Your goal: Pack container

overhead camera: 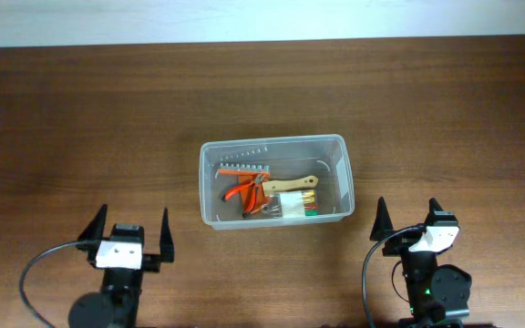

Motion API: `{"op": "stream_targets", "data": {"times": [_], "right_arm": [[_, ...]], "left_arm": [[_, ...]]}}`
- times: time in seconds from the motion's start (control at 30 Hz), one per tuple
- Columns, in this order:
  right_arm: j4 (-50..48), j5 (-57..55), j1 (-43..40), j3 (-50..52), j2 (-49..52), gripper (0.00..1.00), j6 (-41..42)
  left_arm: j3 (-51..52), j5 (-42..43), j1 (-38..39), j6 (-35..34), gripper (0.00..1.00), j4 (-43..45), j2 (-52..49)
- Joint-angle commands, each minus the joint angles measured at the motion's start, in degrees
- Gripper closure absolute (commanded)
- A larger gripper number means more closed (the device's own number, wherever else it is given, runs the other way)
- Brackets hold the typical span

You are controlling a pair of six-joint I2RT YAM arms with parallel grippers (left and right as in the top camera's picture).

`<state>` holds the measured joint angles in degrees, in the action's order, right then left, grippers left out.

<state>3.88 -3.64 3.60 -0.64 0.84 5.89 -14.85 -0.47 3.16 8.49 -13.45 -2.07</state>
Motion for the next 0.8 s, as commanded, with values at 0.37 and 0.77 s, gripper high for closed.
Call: {"op": "stream_targets", "data": {"times": [0.37,0.77], "right_arm": [[0.35,-0.96,0.55,0.33,-0.66,0.01,0.39],[0.35,-0.96,0.57,0.33,-0.66,0.01,0.39]], "left_arm": [[14.34,-10.38,0.55,-18.51,0.01,9.73,1.77],[14.34,-10.34,0.55,-25.33,0.01,9.73,1.77]]}}
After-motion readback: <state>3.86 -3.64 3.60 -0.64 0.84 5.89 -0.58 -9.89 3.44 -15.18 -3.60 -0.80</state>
